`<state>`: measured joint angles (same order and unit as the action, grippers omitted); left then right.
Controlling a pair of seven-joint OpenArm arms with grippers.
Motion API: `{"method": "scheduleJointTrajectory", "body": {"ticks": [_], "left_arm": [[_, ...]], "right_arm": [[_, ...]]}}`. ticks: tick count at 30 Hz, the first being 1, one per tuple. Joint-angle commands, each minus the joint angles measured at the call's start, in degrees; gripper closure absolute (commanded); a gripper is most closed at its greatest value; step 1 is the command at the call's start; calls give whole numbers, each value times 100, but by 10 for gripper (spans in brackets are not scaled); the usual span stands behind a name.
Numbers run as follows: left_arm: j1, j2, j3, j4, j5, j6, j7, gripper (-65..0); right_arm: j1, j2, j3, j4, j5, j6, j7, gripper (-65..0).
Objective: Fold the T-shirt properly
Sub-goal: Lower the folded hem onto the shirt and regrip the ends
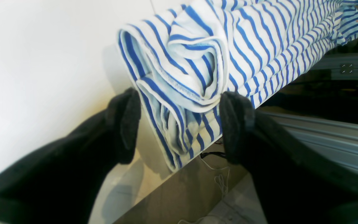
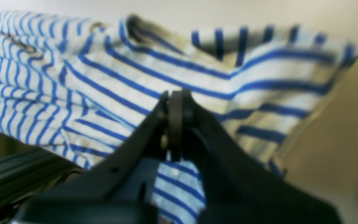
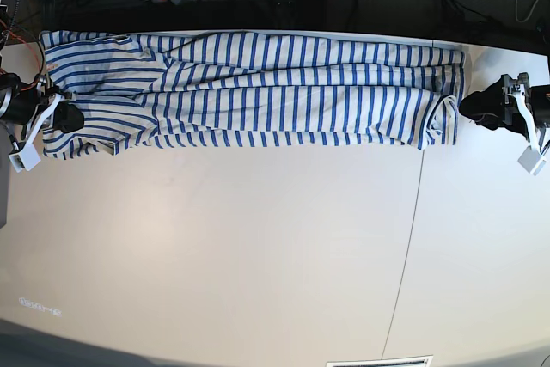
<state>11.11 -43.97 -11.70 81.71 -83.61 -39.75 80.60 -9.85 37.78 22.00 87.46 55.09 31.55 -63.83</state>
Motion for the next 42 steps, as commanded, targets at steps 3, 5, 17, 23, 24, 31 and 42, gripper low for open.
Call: {"method": "scheduleJointTrajectory", "body": {"ticks": [3,5,17,23,24,31,42], "left_arm": [[55,-179,-63,74,-139,-25,-60,-454],[179,-175,-63,74,-139,-25,-60,-456],[240,-127,-52,70,-139,-25,-81,-456],[240,94,-31,68,164,-25,-190,-456],[240,131,-15,57,310,-25,-271,-456],[238,160,92,-166,483,-25,-520,-456],[234,507,94,-188,466,-25,-544,-456]], "right_arm": [[59,13,74,13,83,323,103,0],[61,-57,74,13,83,323,105,0],[61,-144,74,13,83,323,101,0],[63,-144,74,13,83,321,96,0],[63,-144,74,15,85,321,98,0],[61,-144,74,15,85,321,81,0],[61,-144,74,15,85,321,81,0]]}}
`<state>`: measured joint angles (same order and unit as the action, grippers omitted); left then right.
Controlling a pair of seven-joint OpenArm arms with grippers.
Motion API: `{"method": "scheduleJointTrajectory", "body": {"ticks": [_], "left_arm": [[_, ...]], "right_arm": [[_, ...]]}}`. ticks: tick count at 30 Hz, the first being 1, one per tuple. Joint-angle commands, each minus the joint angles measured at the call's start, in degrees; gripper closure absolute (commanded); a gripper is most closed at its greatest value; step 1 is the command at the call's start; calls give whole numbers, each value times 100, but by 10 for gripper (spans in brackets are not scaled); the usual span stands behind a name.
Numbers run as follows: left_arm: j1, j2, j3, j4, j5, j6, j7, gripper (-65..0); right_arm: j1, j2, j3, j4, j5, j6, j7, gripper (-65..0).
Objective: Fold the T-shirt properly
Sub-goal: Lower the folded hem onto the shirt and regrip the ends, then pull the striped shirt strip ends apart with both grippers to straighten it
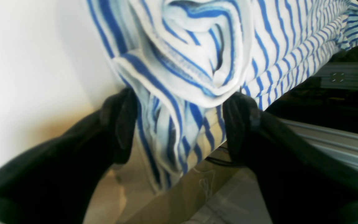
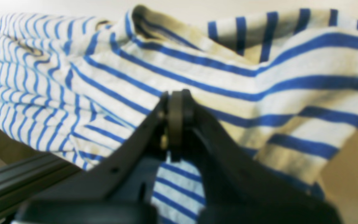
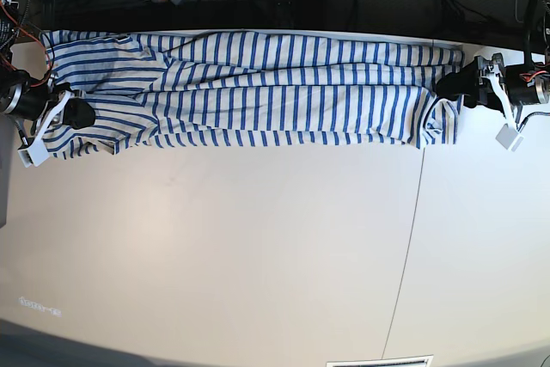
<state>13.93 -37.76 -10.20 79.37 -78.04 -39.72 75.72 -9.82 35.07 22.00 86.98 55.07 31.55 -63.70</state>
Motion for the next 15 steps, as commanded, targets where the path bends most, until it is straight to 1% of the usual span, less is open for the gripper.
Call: {"method": "scheduleJointTrajectory", "body": {"ticks": [1,8,10,15], "left_arm": [[-48,-90,-57,46,-92,-28,-70,-456],[-136,109,-57,46,-70,-28,-142,-456],[-173,188,-57,46,96,-28,-188,-455],[-173,317,-57,46,671,-28,-623,-455]], "right_arm": [[59,127,74,63,87,321,68,0],[59,127,74,63,87,321,66,0],[59,127,74,63,85,321,66,0],[59,127,74,63,85,321,61,0]]}}
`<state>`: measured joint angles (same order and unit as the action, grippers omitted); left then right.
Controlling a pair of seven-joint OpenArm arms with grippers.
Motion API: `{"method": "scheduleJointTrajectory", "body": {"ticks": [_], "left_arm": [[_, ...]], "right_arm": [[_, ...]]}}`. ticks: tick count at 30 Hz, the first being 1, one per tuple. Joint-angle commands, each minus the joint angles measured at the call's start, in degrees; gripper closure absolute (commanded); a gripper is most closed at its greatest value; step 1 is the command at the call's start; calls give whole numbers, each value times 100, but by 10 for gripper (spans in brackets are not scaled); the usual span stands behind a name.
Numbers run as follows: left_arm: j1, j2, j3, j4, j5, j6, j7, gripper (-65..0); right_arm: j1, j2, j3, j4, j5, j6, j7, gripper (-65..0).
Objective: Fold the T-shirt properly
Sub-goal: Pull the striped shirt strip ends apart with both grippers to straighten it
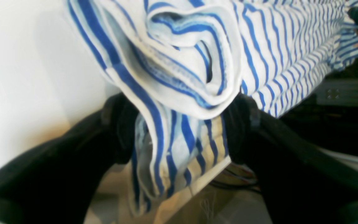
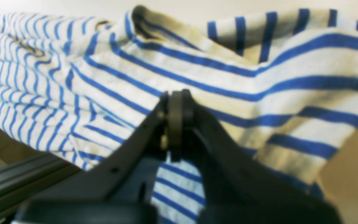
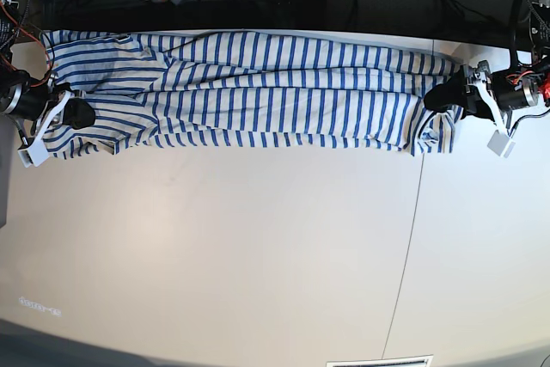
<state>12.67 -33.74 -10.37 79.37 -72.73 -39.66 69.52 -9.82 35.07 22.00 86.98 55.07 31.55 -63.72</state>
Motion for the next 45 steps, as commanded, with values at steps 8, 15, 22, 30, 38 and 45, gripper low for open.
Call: {"method": "scheduleJointTrajectory", "body": {"ticks": [8,15,22,30,38,45], "left_arm": [[-70,-35,-42,48,407,-34,-468,-78],[-527,125,-42,48,883,-34,-459,0],[-1036,76,-48,48,1333,-34,-468,0],[-1226,-173,-48,46,1788,-34,-638,0],[-1655,-876,-48,46,1934,-34,-697,0],[-2127,-1261,-48,48,2345,-34,-662,0]], "right_arm": [[59,127,74,63,87,321,70,0],[79,129,74,66,319,323,74,0],[109,131,76,282,501,323,94,0],[181,129,76,678,496,323,94,0],[317,129,76,695,428,323,96,0],[315,129,76,693,389,323,94,0]]}}
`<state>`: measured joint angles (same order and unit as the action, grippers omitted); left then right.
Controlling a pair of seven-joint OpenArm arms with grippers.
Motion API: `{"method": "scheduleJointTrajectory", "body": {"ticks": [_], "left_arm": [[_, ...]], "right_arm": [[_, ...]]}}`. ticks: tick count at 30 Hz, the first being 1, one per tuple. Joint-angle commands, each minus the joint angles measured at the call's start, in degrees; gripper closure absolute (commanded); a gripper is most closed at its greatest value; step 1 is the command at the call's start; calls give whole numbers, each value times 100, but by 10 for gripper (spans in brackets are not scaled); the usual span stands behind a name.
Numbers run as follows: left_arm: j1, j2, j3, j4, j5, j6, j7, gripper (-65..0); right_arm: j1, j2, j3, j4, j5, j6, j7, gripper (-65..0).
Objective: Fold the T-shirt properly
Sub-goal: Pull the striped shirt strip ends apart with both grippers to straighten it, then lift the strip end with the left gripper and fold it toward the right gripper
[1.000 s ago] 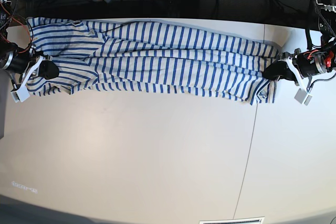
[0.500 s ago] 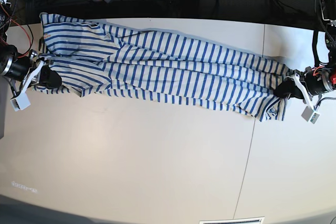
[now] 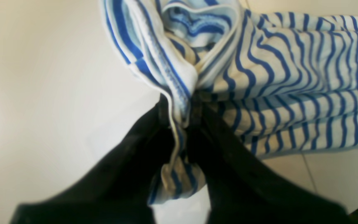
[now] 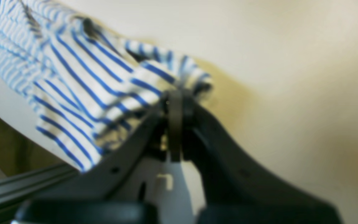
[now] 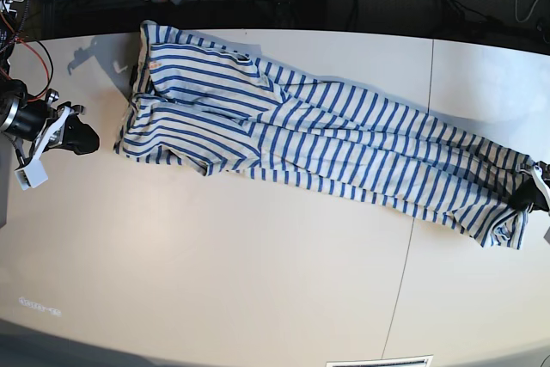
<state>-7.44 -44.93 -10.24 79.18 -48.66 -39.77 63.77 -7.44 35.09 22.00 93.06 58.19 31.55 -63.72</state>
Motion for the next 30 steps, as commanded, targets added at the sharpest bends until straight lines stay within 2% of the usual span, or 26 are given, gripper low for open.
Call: {"method": "scheduleJointTrajectory", "body": {"ticks": [1,7,13,19,23,27,30], "left_arm": [[-149,-177,-61,79,-190,-23,33,0],[-90,-186,-61,750,-1386,-23,706,0],[424,72,-59,2553,-1443,-23,621,0],[960,601,160,3823,-997,-23,216,0],[999,994,1032,3856,-326,-23,-96,0],[1001,1604,1849,3847,431,-23,-337,0],[1010,2050,2251,3674,726,-23,-424,0]], "right_arm": [[76,127,76,85,72,323,94,0],[74,125,76,61,-98,323,116,0],[76,103,76,57,-122,323,234,0],[74,92,76,46,-251,321,229,0],[74,92,76,24,-247,321,229,0],[74,92,76,24,-245,321,227,0],[72,92,76,24,-251,323,221,0]]}}
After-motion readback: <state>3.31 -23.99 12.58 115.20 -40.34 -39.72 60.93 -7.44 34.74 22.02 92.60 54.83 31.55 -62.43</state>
